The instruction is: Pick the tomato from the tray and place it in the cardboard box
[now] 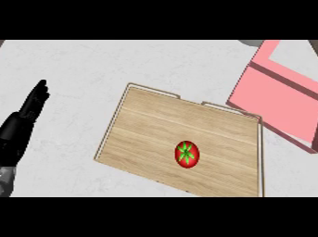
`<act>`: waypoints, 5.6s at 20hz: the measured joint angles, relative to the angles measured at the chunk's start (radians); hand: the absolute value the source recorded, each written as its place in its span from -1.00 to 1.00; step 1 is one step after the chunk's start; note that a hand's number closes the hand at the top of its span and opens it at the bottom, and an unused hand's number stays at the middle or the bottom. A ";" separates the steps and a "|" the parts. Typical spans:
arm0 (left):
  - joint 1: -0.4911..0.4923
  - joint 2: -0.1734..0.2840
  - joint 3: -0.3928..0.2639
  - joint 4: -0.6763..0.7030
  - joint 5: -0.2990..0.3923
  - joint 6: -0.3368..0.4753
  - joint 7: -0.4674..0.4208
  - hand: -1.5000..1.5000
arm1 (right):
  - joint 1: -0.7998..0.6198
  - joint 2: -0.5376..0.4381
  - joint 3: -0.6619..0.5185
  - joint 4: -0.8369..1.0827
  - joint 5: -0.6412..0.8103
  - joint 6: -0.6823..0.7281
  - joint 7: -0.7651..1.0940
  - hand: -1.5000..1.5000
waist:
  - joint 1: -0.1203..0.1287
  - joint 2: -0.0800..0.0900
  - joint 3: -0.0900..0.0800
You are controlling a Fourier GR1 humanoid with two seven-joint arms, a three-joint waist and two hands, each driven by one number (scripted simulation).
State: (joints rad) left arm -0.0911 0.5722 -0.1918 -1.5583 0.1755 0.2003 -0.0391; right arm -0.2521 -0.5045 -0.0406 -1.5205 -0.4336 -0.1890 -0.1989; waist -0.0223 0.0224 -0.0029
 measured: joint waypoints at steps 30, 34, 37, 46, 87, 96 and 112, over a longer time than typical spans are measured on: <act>0.042 -0.095 0.140 -0.028 0.281 -0.073 0.206 0.00 | -0.531 -0.231 0.646 -0.282 0.394 0.669 0.615 -1.00 | 0.041 -0.028 -0.001; 0.036 -0.104 0.143 -0.015 0.277 -0.082 0.203 0.00 | -0.622 -0.135 0.721 -0.241 0.382 0.760 0.797 -1.00 | 0.041 -0.025 -0.001; 0.055 -0.103 0.151 -0.044 0.273 -0.079 0.215 0.00 | -0.638 -0.057 0.752 -0.224 0.360 0.797 0.927 -1.00 | 0.037 -0.026 0.000; 0.077 -0.122 0.180 -0.056 0.261 -0.104 0.214 0.00 | -0.640 0.048 0.748 -0.143 0.314 0.868 1.046 -1.00 | 0.028 -0.024 0.002; 0.069 -0.226 0.288 -0.050 0.156 -0.204 0.253 0.00 | -0.411 0.283 0.712 -0.073 0.805 1.082 0.968 -1.00 | 0.026 -0.023 0.003; 0.064 -0.249 0.310 -0.064 0.133 -0.218 0.274 0.00 | -0.372 0.332 0.701 -0.028 0.917 1.117 0.927 -1.00 | 0.026 -0.022 0.003; 0.054 -0.291 0.345 -0.074 0.100 -0.252 0.294 0.00 | -0.301 0.354 0.685 0.039 1.141 1.129 0.758 1.00 | 0.027 -0.023 0.003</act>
State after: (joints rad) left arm -0.0371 0.2810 0.1527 -1.6321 0.2755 -0.0516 0.2554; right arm -0.5533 -0.1504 0.6444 -1.4814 0.7071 0.9399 0.5591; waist 0.0042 -0.0005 -0.0001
